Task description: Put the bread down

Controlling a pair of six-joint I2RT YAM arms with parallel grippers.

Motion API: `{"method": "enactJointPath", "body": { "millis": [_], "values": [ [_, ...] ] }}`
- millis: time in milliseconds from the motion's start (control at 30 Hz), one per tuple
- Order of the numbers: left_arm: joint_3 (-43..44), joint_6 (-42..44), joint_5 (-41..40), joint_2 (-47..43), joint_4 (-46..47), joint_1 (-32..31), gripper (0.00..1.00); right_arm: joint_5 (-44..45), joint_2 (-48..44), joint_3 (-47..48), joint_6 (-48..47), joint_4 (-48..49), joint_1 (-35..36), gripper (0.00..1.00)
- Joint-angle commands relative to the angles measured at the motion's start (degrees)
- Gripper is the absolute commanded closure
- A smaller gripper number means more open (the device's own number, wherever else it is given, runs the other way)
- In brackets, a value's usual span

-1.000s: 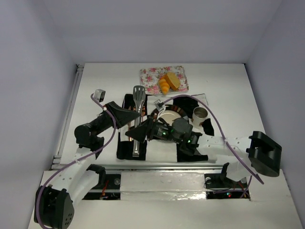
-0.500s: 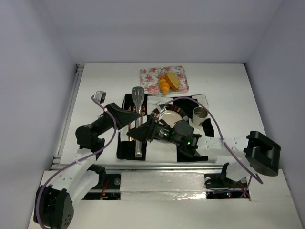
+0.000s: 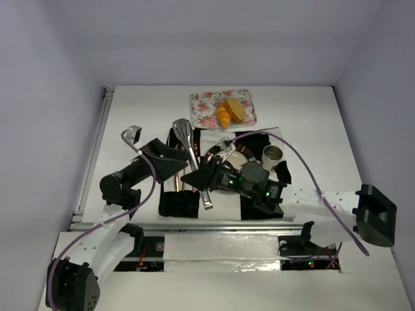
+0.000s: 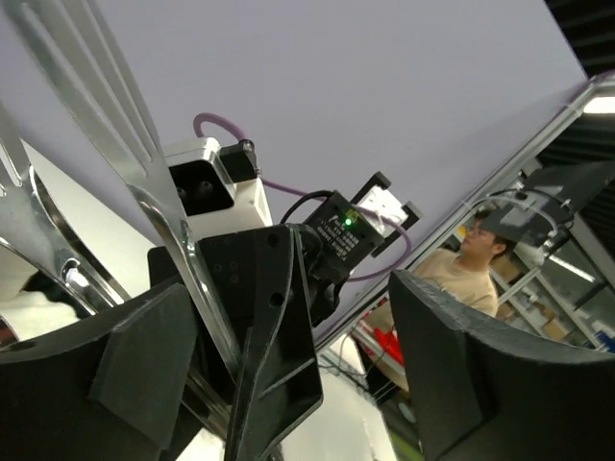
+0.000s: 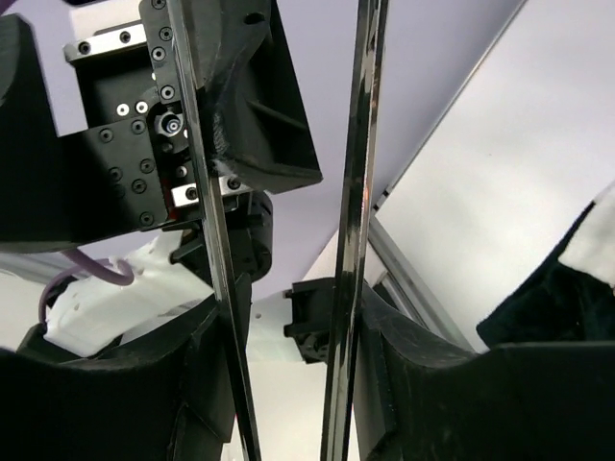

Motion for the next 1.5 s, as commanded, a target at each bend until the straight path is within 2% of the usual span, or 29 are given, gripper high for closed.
{"method": "enactJointPath", "body": {
  "millis": [0,167,267,300,367,400,467,567,600,633,700,800,900,1200,1467],
  "values": [
    [2.86,3.41,2.11,-2.19,7.51,-0.14,0.21,3.53,-1.96,2.53,-1.59,-5.26,-1.04,0.53],
    [5.06,10.33,4.31,-4.39,-2.42,-0.14,0.12,3.8,-4.33,3.14,-1.15,-10.27,-4.82,0.55],
    [7.95,17.19,5.1,-6.85,-16.46,-0.14,0.08,3.27,-6.44,3.67,-1.76,-14.22,-8.34,0.55],
    [9.09,23.04,4.76,-7.46,-25.03,-0.14,0.07,2.13,-6.88,4.19,-2.38,-15.28,-9.48,0.55],
    [12.0,28.44,4.14,-8.96,-32.99,-0.14,0.05,0.72,-7.59,4.55,-2.91,-17.65,-12.19,0.55],
    [13.05,30.99,3.35,-9.14,-39.81,-0.14,0.04,-0.15,-8.03,4.81,-3.87,-18.62,-12.91,0.55],
    [15.6,37.15,2.3,-9.84,-45.74,-0.14,0.04,-0.25,-8.03,7.17,-5.54,-24.4,-15.01,0.55],
    [20.17,46.37,-2.7,-10.46,-59.97,-0.14,0.04,-0.25,-6.54,11.74,-10.1,-34.51,-17.74,0.55],
    [21.57,48.83,-7.68,-10.37,-67.93,-0.14,0.04,0.53,-6.01,12.97,-12.9,-36.71,-19.58,0.55],
    [23.76,50.94,-10.16,-10.02,-71.14,-0.14,0.04,0.98,-4.62,14.38,-14.5,-42.74,-20.46,0.55],
    [25.45,56.4,-16.56,-9.75,-78.86,-0.14,0.05,2.38,-2.33,19.21,-19.14,-48.05,-22.75,0.55],
    [26.42,61.41,-24.3,-9.75,-83.81,-0.14,0.05,7.03,3.47,26.24,-25.21,-57.54,-25.74,0.55],
    [25.28,62.48,-30.72,-10.37,-84.8,-0.14,0.06,10.19,10.58,32.55,-30.22,-64.67,-28.38,0.55],
    [15.35,60.29,-32.77,-14.93,-78.3,-0.14,0.09,15.66,25.7,45.05,-36.13,-74.87,-32.6,0.55],
    [15.17,60.9,-33.39,-18.54,-78.29,-0.14,0.1,17.15,37.84,57.19,-37.71,-81.2,-33.74,0.54]
  ]
}}
